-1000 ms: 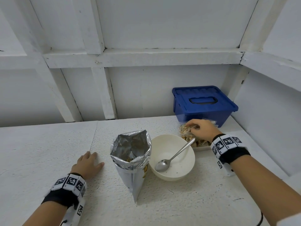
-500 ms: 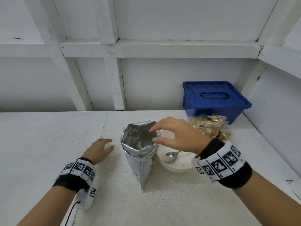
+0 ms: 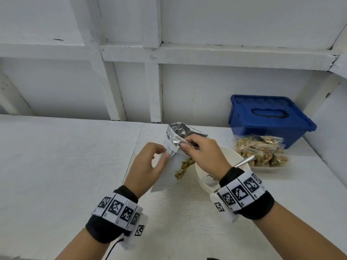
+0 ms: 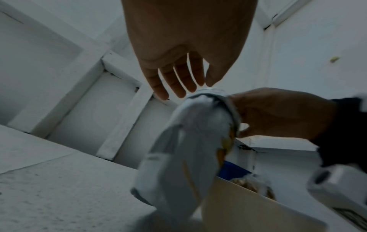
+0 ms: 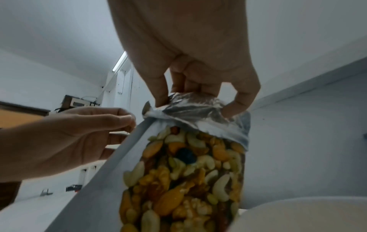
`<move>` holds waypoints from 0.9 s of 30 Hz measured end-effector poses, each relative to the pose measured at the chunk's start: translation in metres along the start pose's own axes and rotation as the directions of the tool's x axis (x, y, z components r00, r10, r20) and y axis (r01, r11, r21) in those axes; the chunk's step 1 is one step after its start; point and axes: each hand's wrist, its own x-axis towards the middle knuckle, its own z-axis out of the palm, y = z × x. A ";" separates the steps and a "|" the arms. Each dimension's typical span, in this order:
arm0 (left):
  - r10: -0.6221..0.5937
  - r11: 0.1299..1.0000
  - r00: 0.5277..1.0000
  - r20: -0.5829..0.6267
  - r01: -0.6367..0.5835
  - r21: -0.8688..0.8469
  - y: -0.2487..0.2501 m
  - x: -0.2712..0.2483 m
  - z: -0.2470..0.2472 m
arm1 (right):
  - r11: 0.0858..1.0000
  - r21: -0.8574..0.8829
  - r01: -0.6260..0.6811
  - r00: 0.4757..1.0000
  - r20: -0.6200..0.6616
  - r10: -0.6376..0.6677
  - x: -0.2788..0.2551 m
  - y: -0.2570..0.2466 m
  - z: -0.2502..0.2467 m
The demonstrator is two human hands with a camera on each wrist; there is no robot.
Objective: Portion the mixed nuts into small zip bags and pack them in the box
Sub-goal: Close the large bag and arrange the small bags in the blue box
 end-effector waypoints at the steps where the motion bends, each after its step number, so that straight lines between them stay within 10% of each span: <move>1: 0.030 1.000 0.999 0.011 -0.030 0.009 0.001 -0.002 0.004 | 1.000 0.022 -0.009 1.000 -0.025 0.009 0.001 -0.003 0.002; 13: 0.051 0.986 0.993 -0.108 -0.033 0.162 0.004 -0.011 0.014 | 0.993 0.106 -0.043 0.995 -0.090 0.053 0.001 -0.021 0.006; 20: -0.001 0.990 0.981 -0.196 0.028 0.138 0.003 0.001 0.008 | 0.748 -0.604 0.275 0.880 -0.156 -0.449 -0.007 -0.026 0.016; 27: 0.140 0.968 0.981 -0.135 -0.106 0.229 0.006 0.004 0.009 | 0.739 -0.654 0.163 0.933 -0.142 -0.331 0.005 -0.037 0.020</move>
